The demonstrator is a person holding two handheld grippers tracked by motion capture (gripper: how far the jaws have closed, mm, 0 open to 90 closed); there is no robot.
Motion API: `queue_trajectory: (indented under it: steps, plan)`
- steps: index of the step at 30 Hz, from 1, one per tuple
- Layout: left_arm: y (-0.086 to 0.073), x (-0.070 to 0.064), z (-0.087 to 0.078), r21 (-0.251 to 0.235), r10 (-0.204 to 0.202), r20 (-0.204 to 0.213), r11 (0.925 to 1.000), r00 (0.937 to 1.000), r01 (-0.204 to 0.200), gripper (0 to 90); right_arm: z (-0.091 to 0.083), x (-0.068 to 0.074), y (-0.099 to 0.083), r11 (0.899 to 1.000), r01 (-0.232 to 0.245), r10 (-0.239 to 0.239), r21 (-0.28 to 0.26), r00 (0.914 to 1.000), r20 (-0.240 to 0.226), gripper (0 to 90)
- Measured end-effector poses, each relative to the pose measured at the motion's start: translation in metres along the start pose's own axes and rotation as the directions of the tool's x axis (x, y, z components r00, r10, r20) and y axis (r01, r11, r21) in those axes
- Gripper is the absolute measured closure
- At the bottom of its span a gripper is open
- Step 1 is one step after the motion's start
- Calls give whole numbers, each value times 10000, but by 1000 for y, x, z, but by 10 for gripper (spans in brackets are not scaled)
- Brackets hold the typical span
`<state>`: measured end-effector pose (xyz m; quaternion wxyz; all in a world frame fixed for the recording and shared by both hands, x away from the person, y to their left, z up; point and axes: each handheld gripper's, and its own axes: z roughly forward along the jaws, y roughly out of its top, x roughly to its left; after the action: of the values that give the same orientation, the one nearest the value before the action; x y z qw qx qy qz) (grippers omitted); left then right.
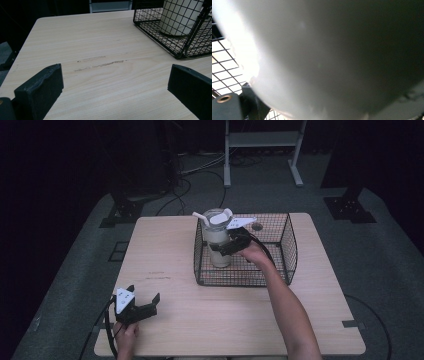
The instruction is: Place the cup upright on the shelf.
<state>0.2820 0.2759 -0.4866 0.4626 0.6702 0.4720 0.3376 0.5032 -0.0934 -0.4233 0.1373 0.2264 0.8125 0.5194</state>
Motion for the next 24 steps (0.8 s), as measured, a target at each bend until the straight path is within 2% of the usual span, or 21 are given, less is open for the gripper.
queue_trajectory:
  steps: [5,24]
  plan:
    - [0,0,0,3,3,6,10000,10000,-3,0,-3,-3,-3,9997,-260,260,-12,9996,-96,74]
    - [0,0,0,33,20,-6,10000,10000,-20,0,-16,-5,-5,9997,-137,136,192,9999,95,72]
